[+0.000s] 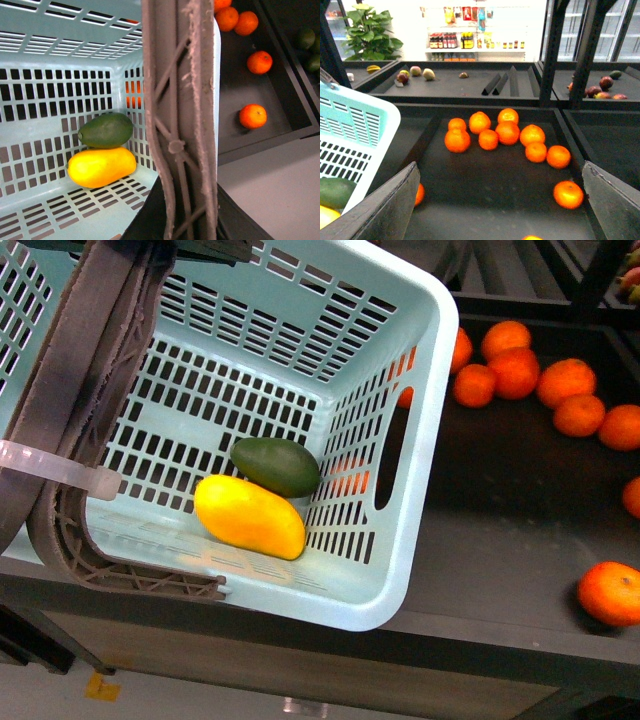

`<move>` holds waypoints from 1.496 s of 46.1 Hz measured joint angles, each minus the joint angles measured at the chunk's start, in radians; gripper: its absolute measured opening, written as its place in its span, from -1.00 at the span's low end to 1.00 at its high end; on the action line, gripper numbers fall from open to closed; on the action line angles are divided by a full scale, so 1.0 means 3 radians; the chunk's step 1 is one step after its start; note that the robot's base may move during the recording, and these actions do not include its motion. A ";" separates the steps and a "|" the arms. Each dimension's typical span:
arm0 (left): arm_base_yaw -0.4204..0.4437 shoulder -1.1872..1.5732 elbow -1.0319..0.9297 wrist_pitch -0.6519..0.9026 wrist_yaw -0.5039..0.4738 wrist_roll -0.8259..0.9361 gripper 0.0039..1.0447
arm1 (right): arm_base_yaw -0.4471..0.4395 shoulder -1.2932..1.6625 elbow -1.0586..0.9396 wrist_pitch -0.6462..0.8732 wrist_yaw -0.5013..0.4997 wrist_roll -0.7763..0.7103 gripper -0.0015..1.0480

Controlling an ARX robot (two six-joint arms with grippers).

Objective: Pick mango and avocado into basket

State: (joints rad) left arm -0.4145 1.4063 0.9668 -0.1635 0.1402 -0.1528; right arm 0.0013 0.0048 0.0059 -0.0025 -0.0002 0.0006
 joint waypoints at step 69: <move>-0.0084 0.1424 0.1150 0.1300 0.0516 -0.1138 -0.87 | -0.0006 -0.0001 -0.0001 -0.0001 -0.0005 0.0000 0.85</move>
State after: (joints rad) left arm -0.4397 1.8336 1.3117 0.2264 0.2951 -0.4942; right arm -0.0006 0.0044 0.0055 -0.0029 -0.0017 0.0006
